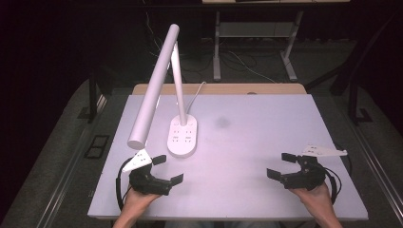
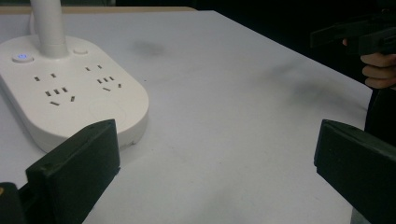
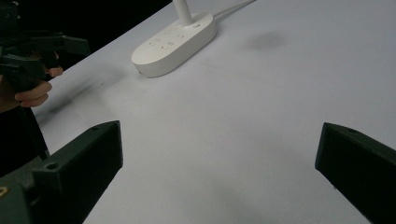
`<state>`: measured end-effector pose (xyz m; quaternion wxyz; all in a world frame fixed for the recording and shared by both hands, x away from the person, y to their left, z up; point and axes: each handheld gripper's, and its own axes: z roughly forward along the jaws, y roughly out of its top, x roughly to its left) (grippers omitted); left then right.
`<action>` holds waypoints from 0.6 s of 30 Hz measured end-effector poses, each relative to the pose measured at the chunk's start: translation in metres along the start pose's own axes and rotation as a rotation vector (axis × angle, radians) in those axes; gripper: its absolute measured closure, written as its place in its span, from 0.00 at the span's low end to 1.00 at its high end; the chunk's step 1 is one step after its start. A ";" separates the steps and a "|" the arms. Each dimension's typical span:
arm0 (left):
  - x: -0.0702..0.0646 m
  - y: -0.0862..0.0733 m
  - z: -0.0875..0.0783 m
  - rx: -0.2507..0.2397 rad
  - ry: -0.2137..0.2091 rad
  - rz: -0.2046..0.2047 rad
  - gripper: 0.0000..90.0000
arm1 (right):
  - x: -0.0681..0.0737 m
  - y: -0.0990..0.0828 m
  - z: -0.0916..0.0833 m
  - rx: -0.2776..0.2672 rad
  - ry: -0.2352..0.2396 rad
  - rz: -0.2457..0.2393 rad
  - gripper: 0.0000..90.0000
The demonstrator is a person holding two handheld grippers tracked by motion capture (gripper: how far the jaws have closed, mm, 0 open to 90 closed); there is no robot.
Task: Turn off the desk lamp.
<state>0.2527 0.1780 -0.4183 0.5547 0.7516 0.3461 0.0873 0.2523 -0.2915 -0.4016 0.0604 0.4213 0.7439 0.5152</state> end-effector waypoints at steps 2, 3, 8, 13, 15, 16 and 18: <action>0.000 0.000 0.001 0.002 0.000 -0.002 0.00 | -0.001 0.000 -0.001 0.004 -0.002 0.005 0.01; 0.000 0.000 0.001 0.002 0.000 -0.002 0.00 | -0.002 -0.001 -0.001 0.001 -0.004 0.000 0.01; 0.000 0.000 0.000 0.001 0.000 -0.003 0.00 | -0.002 -0.001 -0.001 0.010 -0.001 0.006 0.01; 0.000 0.000 0.001 0.000 -0.004 -0.003 0.00 | -0.002 -0.002 0.000 0.017 -0.001 0.010 0.01; 0.000 -0.001 0.000 -0.002 -0.005 -0.003 0.00 | -0.002 -0.002 0.000 0.021 0.005 0.013 0.01; 0.000 0.000 0.000 -0.004 -0.004 -0.003 0.00 | -0.002 -0.002 0.000 0.025 0.005 0.013 0.01; 0.000 -0.001 -0.001 -0.006 -0.002 -0.005 0.00 | -0.001 -0.002 0.001 0.028 0.002 0.010 0.01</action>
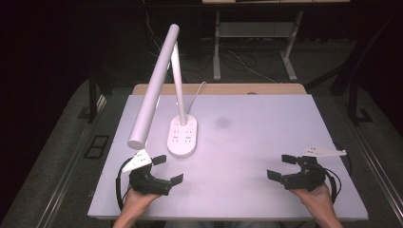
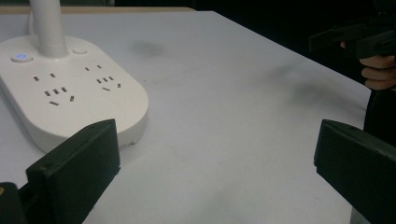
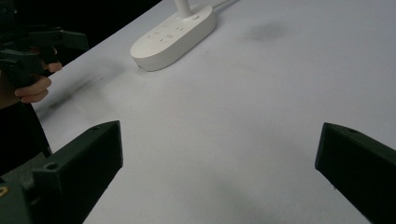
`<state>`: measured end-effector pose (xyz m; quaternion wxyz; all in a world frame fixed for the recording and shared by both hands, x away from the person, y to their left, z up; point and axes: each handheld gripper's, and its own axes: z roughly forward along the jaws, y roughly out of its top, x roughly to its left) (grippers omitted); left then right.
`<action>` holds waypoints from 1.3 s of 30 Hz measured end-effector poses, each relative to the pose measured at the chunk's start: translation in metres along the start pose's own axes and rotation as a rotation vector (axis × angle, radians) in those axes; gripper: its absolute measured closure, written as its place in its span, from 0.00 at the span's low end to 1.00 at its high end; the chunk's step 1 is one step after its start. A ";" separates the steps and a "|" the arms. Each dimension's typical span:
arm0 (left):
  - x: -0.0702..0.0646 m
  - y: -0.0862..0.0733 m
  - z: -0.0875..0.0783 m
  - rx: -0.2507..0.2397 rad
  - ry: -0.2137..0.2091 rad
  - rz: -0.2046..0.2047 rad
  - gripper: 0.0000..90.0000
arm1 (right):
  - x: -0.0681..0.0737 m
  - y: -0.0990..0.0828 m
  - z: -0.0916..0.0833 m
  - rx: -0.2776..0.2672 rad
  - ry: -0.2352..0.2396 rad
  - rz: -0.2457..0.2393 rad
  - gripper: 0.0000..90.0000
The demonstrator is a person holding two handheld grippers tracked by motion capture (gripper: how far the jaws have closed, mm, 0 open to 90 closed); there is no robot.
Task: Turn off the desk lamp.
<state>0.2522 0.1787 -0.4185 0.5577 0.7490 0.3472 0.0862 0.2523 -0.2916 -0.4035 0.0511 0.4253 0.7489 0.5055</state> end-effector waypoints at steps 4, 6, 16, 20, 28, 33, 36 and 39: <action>0.000 0.000 0.000 0.000 0.002 -0.001 0.00 | 0.001 0.001 -0.001 0.005 0.003 -0.001 0.01; 0.001 0.000 0.000 0.000 0.002 -0.002 0.00 | 0.002 0.001 -0.001 0.005 0.006 0.003 0.01; 0.002 0.000 0.000 -0.005 0.004 -0.007 0.00 | 0.003 0.002 0.005 0.055 0.006 -0.010 0.01; 0.002 0.000 0.000 -0.008 0.002 -0.014 0.00 | 0.004 0.006 0.007 0.071 0.002 -0.018 0.01; 0.003 -0.001 0.000 -0.009 0.004 -0.019 0.00 | 0.005 0.022 0.010 0.083 0.005 -0.040 0.01; 0.002 -0.001 0.000 -0.003 0.003 -0.017 0.00 | 0.006 0.032 0.012 0.087 0.007 -0.052 0.01; 0.002 -0.001 0.000 -0.007 0.004 -0.017 0.00 | 0.007 0.039 0.014 0.092 0.010 -0.058 0.01; 0.002 -0.001 -0.001 -0.011 0.008 -0.022 0.00 | 0.008 0.045 0.016 0.094 0.014 -0.068 0.01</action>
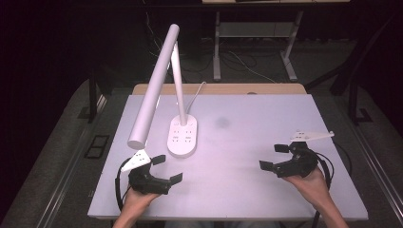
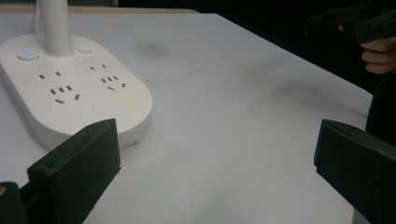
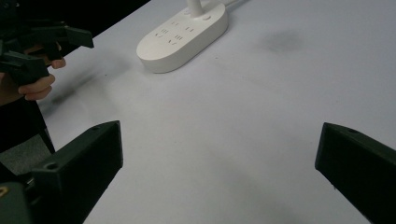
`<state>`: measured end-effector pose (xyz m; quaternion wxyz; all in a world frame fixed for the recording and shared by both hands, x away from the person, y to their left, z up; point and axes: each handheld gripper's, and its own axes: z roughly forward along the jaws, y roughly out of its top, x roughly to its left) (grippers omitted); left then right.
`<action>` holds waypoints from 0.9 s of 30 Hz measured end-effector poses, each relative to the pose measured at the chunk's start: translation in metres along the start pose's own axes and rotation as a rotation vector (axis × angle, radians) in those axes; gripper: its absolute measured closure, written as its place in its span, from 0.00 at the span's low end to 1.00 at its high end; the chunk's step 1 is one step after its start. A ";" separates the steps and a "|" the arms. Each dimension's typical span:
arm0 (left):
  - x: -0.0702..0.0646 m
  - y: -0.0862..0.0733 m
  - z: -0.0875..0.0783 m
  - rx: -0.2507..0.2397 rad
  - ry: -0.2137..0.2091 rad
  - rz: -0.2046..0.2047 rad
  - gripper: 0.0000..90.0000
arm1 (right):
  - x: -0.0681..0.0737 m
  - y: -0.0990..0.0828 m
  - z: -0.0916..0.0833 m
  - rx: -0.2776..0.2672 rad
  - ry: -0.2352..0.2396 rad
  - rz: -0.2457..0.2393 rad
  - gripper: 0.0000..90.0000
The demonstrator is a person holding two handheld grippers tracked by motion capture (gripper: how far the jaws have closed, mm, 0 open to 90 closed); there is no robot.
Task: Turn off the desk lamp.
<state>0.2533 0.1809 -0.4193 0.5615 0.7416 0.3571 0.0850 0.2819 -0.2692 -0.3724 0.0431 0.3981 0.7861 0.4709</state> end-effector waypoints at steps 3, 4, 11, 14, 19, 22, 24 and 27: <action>0.001 0.000 -0.001 0.001 0.001 -0.002 0.00 | 0.001 0.006 0.002 0.003 0.008 -0.010 0.01; 0.001 0.000 -0.001 0.000 0.001 -0.004 0.00 | 0.001 0.009 0.003 0.004 0.009 -0.015 0.01; -0.001 -0.001 0.002 0.013 -0.007 0.005 0.00 | 0.003 0.023 0.009 0.020 0.021 -0.036 0.01; -0.002 -0.001 0.004 0.018 -0.013 0.007 0.00 | 0.004 0.029 0.013 0.023 0.027 -0.040 0.01; -0.003 -0.001 0.004 0.020 -0.016 0.015 0.00 | 0.007 0.043 0.020 0.031 0.036 -0.062 0.01; -0.001 -0.001 0.003 0.019 -0.011 0.013 0.00 | 0.007 0.050 0.025 0.039 0.042 -0.067 0.01; -0.001 -0.001 0.003 0.015 -0.011 0.010 0.00 | 0.008 0.054 0.028 0.044 0.044 -0.069 0.01; -0.002 -0.001 0.003 0.016 -0.012 0.009 0.00 | 0.008 0.060 0.033 0.047 0.050 -0.073 0.01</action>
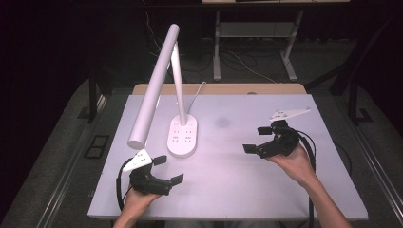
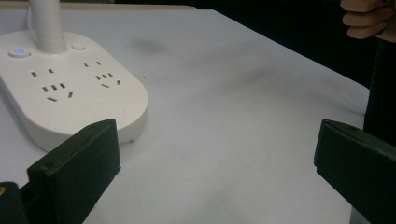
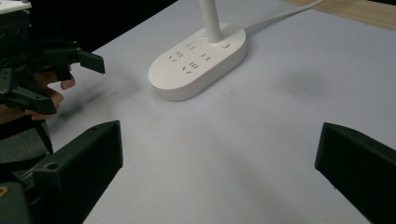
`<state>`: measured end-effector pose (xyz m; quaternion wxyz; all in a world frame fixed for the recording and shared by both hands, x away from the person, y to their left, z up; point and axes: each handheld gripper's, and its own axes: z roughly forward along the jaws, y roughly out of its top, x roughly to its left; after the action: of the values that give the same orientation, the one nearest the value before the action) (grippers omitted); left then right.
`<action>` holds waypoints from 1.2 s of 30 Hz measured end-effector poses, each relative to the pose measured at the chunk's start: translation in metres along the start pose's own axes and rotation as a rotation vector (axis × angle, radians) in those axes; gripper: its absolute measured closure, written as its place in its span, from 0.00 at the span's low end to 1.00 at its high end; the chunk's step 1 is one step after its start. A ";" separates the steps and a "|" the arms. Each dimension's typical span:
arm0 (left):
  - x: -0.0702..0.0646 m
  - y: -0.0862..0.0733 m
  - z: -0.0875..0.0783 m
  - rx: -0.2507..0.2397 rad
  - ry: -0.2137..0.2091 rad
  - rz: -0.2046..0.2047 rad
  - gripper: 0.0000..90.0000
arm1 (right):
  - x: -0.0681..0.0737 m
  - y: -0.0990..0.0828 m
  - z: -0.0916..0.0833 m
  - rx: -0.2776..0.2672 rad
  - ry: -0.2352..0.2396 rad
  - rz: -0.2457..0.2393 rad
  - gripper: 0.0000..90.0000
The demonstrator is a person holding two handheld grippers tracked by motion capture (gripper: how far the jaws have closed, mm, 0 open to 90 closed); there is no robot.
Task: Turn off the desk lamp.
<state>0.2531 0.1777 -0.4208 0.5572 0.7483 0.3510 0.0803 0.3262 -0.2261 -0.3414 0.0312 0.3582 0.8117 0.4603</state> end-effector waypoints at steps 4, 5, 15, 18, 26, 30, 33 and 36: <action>0.000 0.000 0.000 0.001 0.000 0.001 0.00 | -0.001 0.009 0.007 0.007 0.003 -0.006 0.01; 0.000 0.000 0.000 0.001 -0.001 0.002 0.00 | -0.001 0.009 0.007 0.007 0.003 -0.006 0.01; 0.002 0.000 -0.002 -0.009 0.002 -0.005 0.00 | -0.005 0.031 0.026 0.016 0.005 -0.011 0.01; 0.002 0.000 -0.002 -0.008 0.001 -0.004 0.00 | -0.006 0.037 0.031 0.013 0.008 -0.011 0.01; 0.001 0.000 -0.002 -0.008 0.001 -0.004 0.00 | -0.007 0.051 0.047 0.032 0.010 -0.013 0.01; 0.001 0.000 -0.001 -0.009 -0.003 -0.003 0.00 | -0.007 0.056 0.055 0.037 0.018 -0.016 0.01; 0.001 0.000 -0.002 -0.009 -0.003 -0.002 0.00 | -0.007 0.060 0.062 0.040 0.025 -0.015 0.01; 0.002 0.000 -0.002 -0.008 -0.003 -0.003 0.00 | -0.007 0.063 0.067 0.043 0.025 -0.019 0.01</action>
<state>0.2535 0.1807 -0.4203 0.5610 0.7456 0.3506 0.0798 0.3913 -0.1619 -0.3334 0.0179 0.3452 0.8252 0.4467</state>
